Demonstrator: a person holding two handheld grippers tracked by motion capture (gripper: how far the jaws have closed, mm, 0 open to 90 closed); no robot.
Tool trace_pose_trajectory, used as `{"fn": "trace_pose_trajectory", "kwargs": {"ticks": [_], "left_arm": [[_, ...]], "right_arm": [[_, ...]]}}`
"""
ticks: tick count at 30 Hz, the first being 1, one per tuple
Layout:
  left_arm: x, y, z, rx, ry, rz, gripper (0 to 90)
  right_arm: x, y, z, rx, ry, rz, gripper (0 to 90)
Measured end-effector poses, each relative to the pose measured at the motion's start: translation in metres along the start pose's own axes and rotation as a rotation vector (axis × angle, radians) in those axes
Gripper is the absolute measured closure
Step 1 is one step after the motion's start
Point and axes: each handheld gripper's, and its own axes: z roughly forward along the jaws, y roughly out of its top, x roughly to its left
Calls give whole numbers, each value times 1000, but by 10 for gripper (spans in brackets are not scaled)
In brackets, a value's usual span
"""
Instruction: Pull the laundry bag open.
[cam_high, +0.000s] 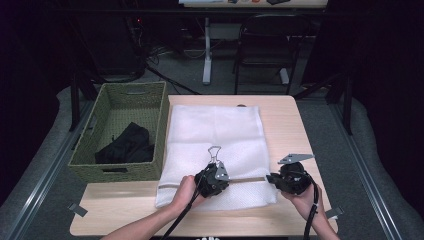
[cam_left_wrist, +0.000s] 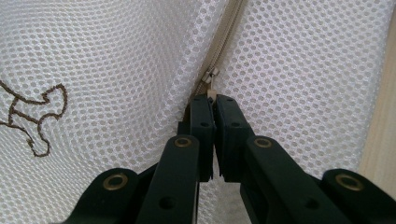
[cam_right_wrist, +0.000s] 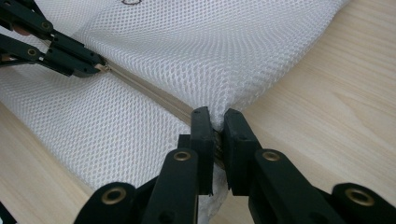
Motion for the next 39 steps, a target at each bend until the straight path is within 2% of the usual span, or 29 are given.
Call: {"fn": "trace_pose_trajectory", "kwargs": {"ticks": [11, 24, 39], "left_arm": [[6, -11, -8, 13, 4, -16, 870], [8, -17, -13, 25, 11, -14, 870], [14, -32, -24, 48, 24, -39, 870]], "right_arm": [[-1, 0, 0, 1, -10, 3, 841], [-1, 0, 0, 1, -10, 2, 841], [-2, 0, 0, 0, -15, 6, 841]]}}
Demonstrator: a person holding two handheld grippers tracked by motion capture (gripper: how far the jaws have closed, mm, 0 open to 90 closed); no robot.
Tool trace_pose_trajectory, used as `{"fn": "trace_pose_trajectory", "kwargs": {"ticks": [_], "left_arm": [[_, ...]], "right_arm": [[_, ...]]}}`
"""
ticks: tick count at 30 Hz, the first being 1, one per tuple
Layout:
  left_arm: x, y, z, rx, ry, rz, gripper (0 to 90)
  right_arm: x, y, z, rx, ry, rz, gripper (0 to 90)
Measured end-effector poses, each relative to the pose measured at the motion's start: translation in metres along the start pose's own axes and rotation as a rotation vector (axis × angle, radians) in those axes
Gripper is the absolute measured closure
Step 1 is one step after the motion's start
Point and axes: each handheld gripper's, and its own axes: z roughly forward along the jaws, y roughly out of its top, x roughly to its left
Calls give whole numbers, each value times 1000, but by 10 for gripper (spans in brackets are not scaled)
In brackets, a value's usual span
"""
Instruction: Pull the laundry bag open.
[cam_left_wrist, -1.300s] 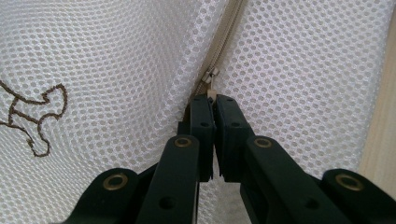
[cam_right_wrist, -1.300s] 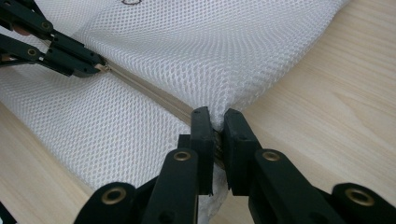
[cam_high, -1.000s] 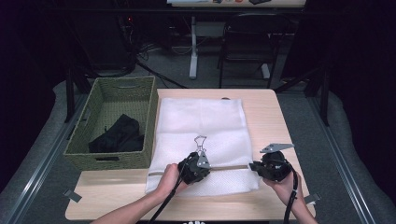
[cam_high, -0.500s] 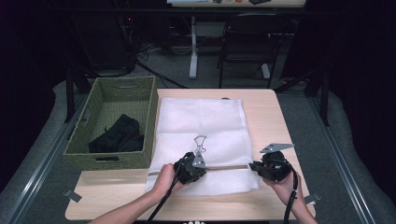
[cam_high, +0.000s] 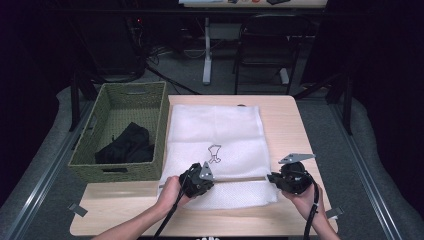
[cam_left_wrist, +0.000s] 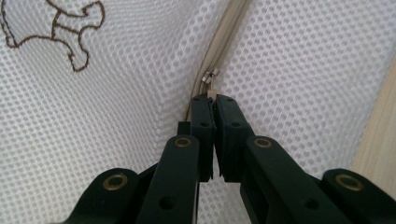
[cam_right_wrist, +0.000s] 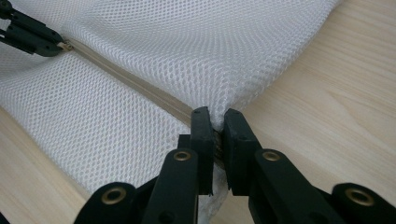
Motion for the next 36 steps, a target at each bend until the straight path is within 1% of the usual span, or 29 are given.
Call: {"fn": "trace_pose_trajectory", "kwargs": {"ticks": [2, 4, 5, 10, 11, 13, 16, 18, 20, 21, 25, 28, 30, 36], "left_arm": [[1, -2, -1, 5, 6, -2, 870], [2, -4, -3, 8, 2, -2, 870], [2, -5, -3, 8, 10, -6, 870], [5, -11, -6, 13, 9, -18, 870], [5, -12, -7, 15, 15, -19, 870], [5, -13, -8, 13, 6, -21, 870], [4, -14, -10, 10, 17, -19, 870], [5, -15, -10, 19, 20, -20, 870], [7, -18, -10, 25, 19, -31, 870], [7, -20, -10, 25, 28, -36, 870], [9, -25, -12, 33, 31, -42, 870], [10, -28, -14, 42, 41, -42, 870], [12, -30, -14, 46, 38, -52, 870], [15, -39, -21, 53, 57, -69, 870]], "right_arm": [[-1, 0, 0, 1, -1, 0, 841], [0, 0, 1, 1, 2, 1, 841], [0, 0, 1, 0, -1, -7, 841], [-1, 0, 1, 1, -4, -1, 841], [-1, 0, 1, 0, -3, 2, 841], [-1, 0, 1, 1, -4, 1, 841], [0, 0, 1, -1, -2, -5, 841], [0, 0, 1, -1, -2, -4, 841], [-1, 0, 0, -4, -5, -2, 841], [-2, 0, 0, -6, -4, -1, 841], [-2, 0, 0, -3, -6, 0, 841], [-2, 0, 0, -3, -4, -2, 841], [-3, 0, 0, -3, -7, 0, 841], [-3, -1, 0, 0, -9, 4, 840]]}}
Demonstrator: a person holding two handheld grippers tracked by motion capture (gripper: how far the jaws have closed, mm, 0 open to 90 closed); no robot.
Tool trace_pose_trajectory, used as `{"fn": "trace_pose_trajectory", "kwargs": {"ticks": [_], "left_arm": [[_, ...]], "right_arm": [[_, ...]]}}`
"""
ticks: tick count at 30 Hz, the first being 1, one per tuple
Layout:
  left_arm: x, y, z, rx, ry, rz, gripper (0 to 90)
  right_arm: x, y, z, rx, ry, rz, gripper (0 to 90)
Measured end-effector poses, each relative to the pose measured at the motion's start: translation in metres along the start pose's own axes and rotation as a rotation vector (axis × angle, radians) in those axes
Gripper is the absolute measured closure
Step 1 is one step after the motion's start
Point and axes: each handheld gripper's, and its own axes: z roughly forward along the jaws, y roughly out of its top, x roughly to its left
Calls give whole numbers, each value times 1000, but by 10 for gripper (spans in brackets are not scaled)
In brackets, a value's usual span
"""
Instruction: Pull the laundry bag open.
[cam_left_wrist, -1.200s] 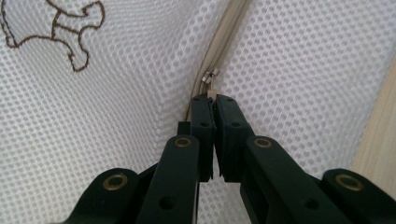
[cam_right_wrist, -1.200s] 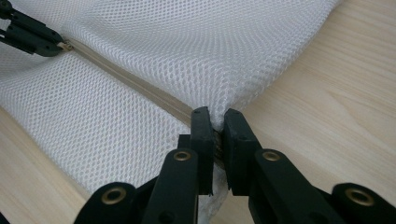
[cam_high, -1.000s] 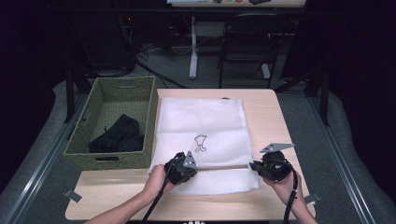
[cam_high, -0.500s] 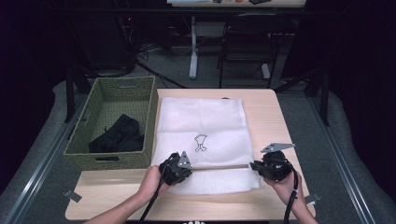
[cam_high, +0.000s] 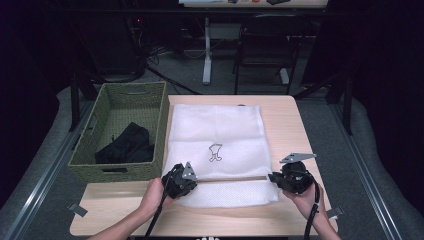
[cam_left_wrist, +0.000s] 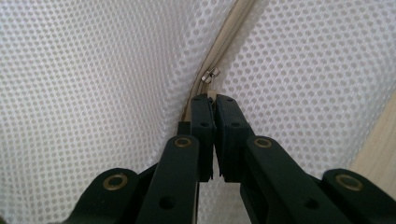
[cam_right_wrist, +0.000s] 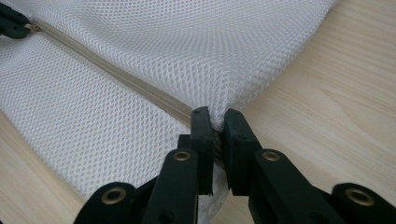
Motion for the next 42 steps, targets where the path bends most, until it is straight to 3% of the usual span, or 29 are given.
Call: {"fn": "trace_pose_trajectory", "kwargs": {"ticks": [9, 22, 25, 42], "left_arm": [[10, -20, -13, 3, 26, -51, 870], [14, -28, -19, 10, 43, -63, 870], [18, -33, -20, 13, 44, -92, 870], [30, -61, -39, 28, 78, -160, 870]], "right_arm": [[-2, -1, 2, 8, -5, -3, 840], [-2, -1, 3, 9, 1, -6, 840], [-3, -1, 2, 9, -9, -2, 841], [-4, -2, 7, 23, -2, -5, 841]]}}
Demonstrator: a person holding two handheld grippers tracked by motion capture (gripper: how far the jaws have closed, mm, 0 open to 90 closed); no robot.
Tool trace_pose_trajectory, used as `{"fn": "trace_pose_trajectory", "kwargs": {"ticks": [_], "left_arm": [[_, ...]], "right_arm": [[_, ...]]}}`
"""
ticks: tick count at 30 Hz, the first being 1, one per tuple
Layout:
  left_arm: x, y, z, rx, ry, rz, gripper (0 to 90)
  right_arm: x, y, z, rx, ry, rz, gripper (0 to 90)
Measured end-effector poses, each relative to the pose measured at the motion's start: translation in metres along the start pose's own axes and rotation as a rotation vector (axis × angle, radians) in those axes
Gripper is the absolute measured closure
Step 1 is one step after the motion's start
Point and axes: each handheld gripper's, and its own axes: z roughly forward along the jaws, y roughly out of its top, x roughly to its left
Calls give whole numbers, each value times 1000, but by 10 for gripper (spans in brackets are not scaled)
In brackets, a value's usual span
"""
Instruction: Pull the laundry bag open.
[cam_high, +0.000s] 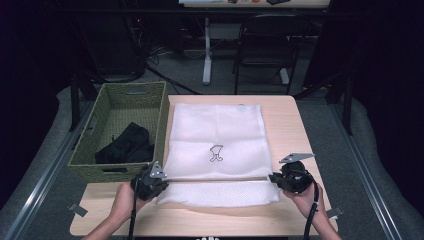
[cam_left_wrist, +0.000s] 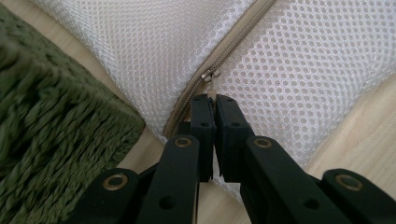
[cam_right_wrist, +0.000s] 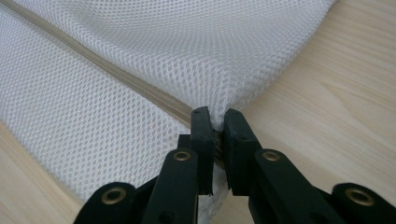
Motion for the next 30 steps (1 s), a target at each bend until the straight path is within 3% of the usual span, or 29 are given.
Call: {"fn": "trace_pose_trajectory", "kwargs": {"ticks": [4, 11, 15, 20, 30], "left_arm": [[2, -3, -2, 8, 24, -1, 870], [8, -12, -5, 19, 17, -39, 870], [10, -14, -6, 27, 13, -57, 870], [9, -13, -6, 41, 30, -44, 870], [11, -12, -4, 66, 1, -68, 867]], "right_arm": [[2, 1, 1, 3, -10, -14, 840], [1, 1, 2, 10, -9, 0, 839], [2, 1, 3, 11, -3, -17, 838], [2, 1, 7, 23, -2, -23, 838], [1, 0, 9, 28, 31, -10, 828]]}}
